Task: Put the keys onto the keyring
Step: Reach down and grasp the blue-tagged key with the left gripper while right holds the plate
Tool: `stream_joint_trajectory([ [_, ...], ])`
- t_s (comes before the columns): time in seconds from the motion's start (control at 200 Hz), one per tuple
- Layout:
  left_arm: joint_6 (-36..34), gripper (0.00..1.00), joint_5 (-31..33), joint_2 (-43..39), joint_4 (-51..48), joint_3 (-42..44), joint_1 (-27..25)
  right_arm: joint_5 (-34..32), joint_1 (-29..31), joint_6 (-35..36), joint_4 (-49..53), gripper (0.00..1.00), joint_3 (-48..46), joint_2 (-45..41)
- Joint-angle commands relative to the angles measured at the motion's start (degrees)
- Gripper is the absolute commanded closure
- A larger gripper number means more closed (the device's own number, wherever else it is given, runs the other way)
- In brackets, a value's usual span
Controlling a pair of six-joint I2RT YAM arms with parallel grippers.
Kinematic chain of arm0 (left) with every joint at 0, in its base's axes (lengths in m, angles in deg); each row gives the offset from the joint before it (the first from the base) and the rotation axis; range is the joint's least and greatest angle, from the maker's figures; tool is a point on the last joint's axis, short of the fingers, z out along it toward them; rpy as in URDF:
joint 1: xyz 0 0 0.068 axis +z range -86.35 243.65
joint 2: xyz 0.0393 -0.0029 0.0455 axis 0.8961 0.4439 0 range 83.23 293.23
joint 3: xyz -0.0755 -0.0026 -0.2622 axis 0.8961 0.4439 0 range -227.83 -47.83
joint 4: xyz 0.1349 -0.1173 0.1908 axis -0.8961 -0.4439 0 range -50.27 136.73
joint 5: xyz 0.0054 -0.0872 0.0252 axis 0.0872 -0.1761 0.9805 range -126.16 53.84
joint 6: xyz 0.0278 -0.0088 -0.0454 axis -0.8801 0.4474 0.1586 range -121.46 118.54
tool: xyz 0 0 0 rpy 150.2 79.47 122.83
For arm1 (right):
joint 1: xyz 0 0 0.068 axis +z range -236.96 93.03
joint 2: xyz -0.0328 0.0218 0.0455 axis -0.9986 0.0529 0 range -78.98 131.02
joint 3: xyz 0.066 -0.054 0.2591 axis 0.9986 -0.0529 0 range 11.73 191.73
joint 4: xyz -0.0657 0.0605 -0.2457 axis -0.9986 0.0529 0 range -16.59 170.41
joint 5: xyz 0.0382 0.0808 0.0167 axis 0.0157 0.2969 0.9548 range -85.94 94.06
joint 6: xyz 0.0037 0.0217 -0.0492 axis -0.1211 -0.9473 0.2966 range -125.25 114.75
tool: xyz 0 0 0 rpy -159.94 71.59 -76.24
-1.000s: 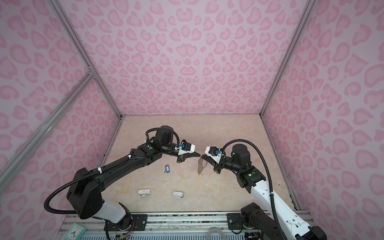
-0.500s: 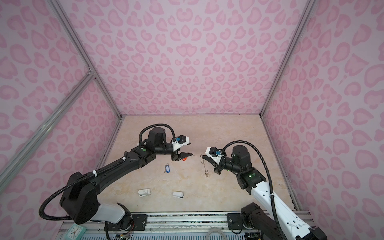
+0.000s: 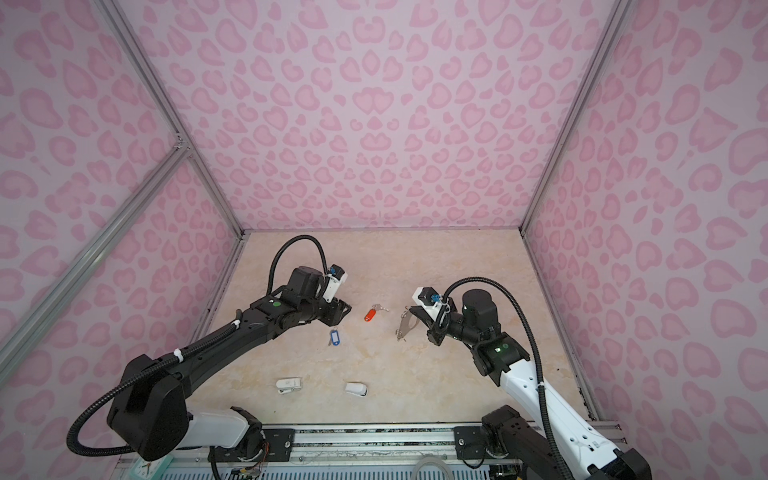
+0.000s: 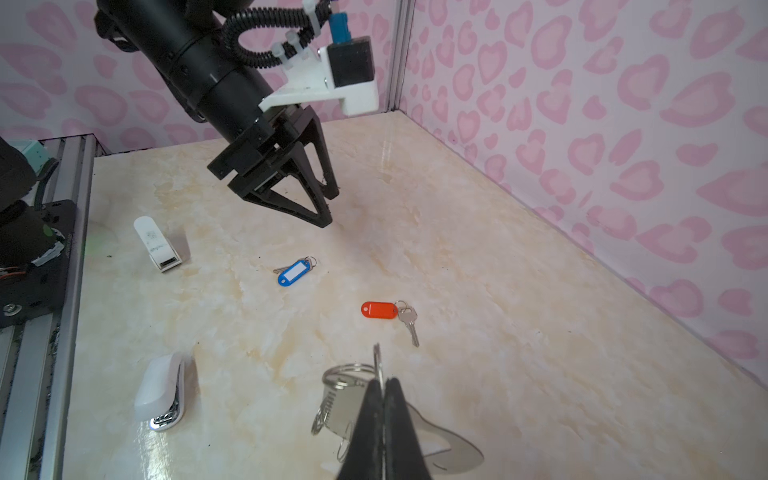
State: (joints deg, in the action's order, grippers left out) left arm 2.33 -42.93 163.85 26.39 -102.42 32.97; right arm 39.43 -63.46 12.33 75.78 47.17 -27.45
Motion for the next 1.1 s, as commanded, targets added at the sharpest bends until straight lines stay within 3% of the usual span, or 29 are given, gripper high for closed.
stream_joint_trajectory([
  [0.0, 6.78, 0.51, 6.03, 1.31, -8.33, 0.9, 0.09, -0.75, 0.3, -0.75, -0.66, 1.0, -0.54, 0.07],
  [0.115, 8.82, 0.54, 8.86, 2.11, -8.69, 2.59, 0.09, -1.12, 1.08, -0.71, -0.75, 1.0, -1.05, -0.45],
  [0.44, 6.84, 0.63, 8.83, 11.3, -7.27, 0.76, 0.09, -3.33, 2.75, -0.82, -0.36, 1.0, -1.08, 0.41],
  [0.515, 6.85, 0.69, 9.96, 12.71, -7.26, -0.04, 0.09, -3.49, 2.9, -0.58, -0.27, 1.0, -0.94, 0.5],
  [1.095, 5.45, 0.8, 8.56, 17.56, -6.95, -3.34, 0.09, -3.78, 3.02, 0.76, 1.56, 1.0, 0.95, 3.21],
])
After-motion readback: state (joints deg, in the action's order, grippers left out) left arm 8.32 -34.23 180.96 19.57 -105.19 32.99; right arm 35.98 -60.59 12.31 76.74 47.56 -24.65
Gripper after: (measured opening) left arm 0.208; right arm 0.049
